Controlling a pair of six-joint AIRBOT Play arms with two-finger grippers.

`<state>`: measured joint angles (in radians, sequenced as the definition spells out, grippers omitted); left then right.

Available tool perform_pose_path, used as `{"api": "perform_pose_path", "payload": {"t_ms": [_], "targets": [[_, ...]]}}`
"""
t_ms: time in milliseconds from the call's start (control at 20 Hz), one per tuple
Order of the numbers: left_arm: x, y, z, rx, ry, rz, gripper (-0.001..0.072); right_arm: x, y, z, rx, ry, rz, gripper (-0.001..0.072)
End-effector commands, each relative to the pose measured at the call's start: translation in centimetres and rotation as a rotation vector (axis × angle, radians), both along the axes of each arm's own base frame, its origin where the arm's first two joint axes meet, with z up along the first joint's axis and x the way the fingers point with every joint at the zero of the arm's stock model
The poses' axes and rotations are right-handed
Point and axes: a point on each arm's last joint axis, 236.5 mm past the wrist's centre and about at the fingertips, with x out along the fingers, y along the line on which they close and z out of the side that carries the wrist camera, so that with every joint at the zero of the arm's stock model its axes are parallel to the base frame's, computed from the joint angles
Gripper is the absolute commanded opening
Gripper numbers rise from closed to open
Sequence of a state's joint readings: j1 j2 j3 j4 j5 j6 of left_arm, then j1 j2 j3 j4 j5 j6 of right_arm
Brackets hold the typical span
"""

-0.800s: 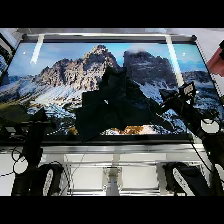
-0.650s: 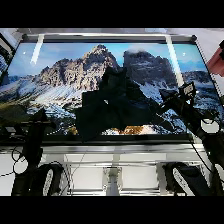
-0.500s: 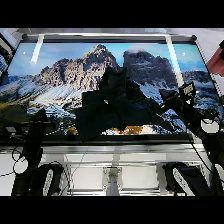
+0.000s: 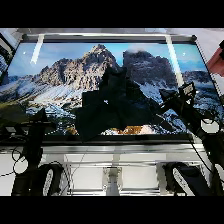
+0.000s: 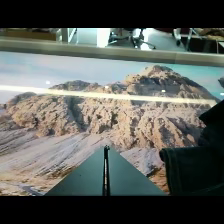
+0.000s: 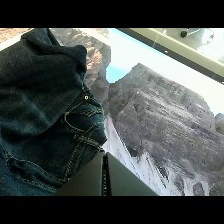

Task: Fold the clothes and pants, and hang the long-sleeved shirts on hangers.

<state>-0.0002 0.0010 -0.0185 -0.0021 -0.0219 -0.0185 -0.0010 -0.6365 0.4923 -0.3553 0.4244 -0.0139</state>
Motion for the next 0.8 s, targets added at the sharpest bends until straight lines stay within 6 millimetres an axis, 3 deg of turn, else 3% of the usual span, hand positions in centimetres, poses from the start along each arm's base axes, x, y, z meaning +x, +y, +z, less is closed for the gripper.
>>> {"api": "perform_pose_path", "payload": {"t_ms": [0,150,350,400,500,650,750], "targets": [[-0.1,-1.6,0.0,-0.013,0.0,-0.069,0.0031,0.0,0.1,0.1,0.007,0.0,0.001,0.0026],[-0.2,-2.4,0.2,-0.077,-0.004,-0.099,0.0031,-0.2,0.7,0.4,0.061,0.01,0.017,0.0025],[-0.2,-2.2,1.0,-0.306,-0.017,-0.094,0.0041,0.1,1.2,2.5,0.455,0.097,-0.058,0.0025],[-0.1,-2.3,1.0,-0.306,-0.013,-0.095,0.0123,0.3,0.8,2.6,0.515,0.124,-0.091,0.0024],[0.4,-2.6,1.0,-0.291,0.01,-0.106,0.0149,0.9,0.4,3.1,0.549,0.151,-0.124,0.0024],[2.4,-4.0,1.4,-0.232,0.085,-0.154,0.0149,2.8,0.8,5.5,0.568,0.19,-0.116,0.0024],[5.2,-5.6,1.2,-0.224,0.17,-0.199,0.015,4.6,1.7,6.9,0.605,0.267,-0.099,0.0024]]}}
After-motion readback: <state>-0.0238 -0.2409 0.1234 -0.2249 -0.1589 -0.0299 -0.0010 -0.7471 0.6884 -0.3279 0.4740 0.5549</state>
